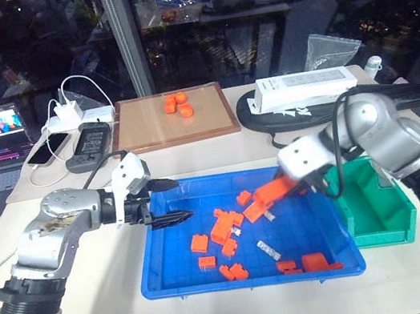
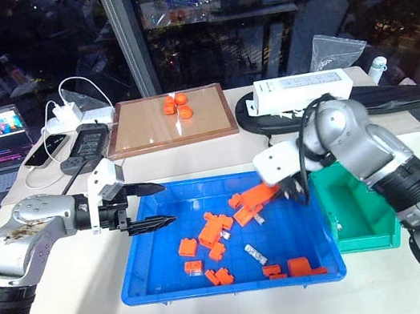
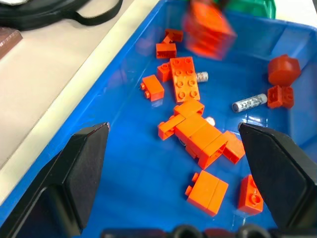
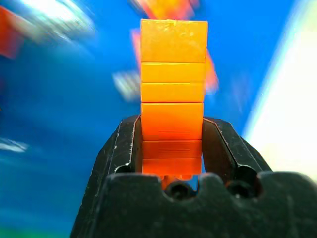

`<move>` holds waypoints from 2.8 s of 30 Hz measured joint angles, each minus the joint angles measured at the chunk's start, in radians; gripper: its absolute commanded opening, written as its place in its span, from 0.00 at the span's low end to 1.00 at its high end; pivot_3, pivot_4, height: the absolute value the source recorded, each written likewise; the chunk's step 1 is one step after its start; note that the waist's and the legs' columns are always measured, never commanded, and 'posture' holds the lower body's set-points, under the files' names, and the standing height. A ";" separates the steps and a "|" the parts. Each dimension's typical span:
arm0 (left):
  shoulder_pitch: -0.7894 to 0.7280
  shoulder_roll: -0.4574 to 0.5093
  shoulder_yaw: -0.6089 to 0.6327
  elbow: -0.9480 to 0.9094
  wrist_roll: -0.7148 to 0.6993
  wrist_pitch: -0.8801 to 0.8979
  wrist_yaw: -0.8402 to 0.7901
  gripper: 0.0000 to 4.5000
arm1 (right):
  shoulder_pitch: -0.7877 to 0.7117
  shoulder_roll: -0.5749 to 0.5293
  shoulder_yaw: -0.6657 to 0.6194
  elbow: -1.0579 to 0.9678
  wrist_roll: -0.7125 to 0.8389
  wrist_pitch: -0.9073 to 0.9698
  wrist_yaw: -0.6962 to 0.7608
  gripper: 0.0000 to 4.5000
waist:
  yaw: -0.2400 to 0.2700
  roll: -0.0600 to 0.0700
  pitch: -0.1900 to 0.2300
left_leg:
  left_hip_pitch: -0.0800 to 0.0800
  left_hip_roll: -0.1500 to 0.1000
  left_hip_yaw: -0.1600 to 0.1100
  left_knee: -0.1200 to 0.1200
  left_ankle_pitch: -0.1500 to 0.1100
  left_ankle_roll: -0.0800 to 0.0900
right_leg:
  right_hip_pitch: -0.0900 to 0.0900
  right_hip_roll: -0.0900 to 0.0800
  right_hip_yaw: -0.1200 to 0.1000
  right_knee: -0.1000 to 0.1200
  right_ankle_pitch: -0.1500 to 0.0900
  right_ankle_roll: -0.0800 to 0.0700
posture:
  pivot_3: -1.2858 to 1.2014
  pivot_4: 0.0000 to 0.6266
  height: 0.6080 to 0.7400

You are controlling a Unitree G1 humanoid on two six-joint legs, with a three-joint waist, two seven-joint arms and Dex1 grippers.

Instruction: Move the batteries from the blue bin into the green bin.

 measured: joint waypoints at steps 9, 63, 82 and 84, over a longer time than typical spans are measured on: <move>-0.043 -0.014 -0.021 0.024 0.017 -0.014 -0.022 1.00 | 0.022 0.018 -0.039 0.037 -0.034 0.123 -0.076 0.83 | -0.010 0.000 0.000 | 0.000 0.000 0.000 -0.001 0.000 0.000 | 0.000 0.001 0.000 0.001 0.001 0.002 | 0.52 0.24 1.00; -0.075 -0.006 -0.002 0.012 -0.097 0.028 -0.165 1.00 | 0.366 -0.387 -0.325 -0.550 0.318 0.931 -0.186 0.05 | 0.013 0.000 0.000 | -0.001 -0.001 -0.004 0.000 0.000 0.000 | 0.001 -0.001 -0.001 -0.003 -0.003 -0.004 | 0.52 0.24 1.00; -0.114 -0.015 -0.019 0.063 -0.049 0.011 -0.149 1.00 | 0.337 -0.283 -0.381 -0.503 0.319 0.786 -0.381 0.99 | -0.016 0.002 0.000 | 0.000 0.000 -0.008 -0.001 0.000 0.000 | 0.000 0.002 0.001 -0.001 -0.003 0.008 | 0.52 0.24 1.00; -0.107 -0.010 -0.015 0.061 -0.046 0.011 -0.145 1.00 | 0.280 -0.210 -0.329 -0.520 0.330 0.746 -0.359 0.99 | -0.015 0.002 0.000 | 0.000 0.000 -0.008 -0.001 0.000 0.000 | 0.000 0.002 0.001 -0.001 -0.003 0.008 | 0.52 0.24 1.00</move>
